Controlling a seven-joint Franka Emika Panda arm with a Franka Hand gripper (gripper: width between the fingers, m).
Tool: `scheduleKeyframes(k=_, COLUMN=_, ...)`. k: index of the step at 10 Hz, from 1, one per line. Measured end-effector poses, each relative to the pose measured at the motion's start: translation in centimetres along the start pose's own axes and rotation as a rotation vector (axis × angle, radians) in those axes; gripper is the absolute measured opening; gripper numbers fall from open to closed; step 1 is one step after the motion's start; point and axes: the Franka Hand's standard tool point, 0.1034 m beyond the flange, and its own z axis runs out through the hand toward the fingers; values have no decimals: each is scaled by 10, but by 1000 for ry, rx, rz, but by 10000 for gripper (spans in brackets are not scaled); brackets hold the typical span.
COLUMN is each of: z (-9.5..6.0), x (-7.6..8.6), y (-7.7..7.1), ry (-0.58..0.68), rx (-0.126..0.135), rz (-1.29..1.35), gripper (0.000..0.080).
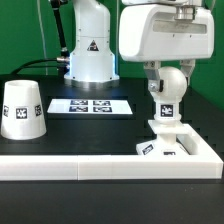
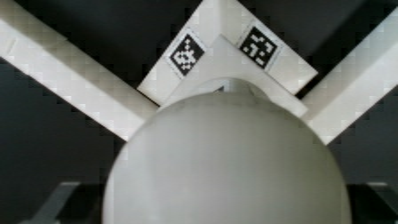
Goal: Assemble lamp
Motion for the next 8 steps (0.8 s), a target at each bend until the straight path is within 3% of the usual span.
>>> scheduleKeyframes(k=2, z=0, x=0, y=0, ry=0, rx=0, rz=23, gripper=576)
scheduleKeyframes(k=5, z=0, x=5, y=-8, ry=1, rx=7, rz=402, gripper=576)
scheduleKeyframes(k=8, z=0, x=5, y=-3, ry=17, rx=0, rz=668, gripper=577)
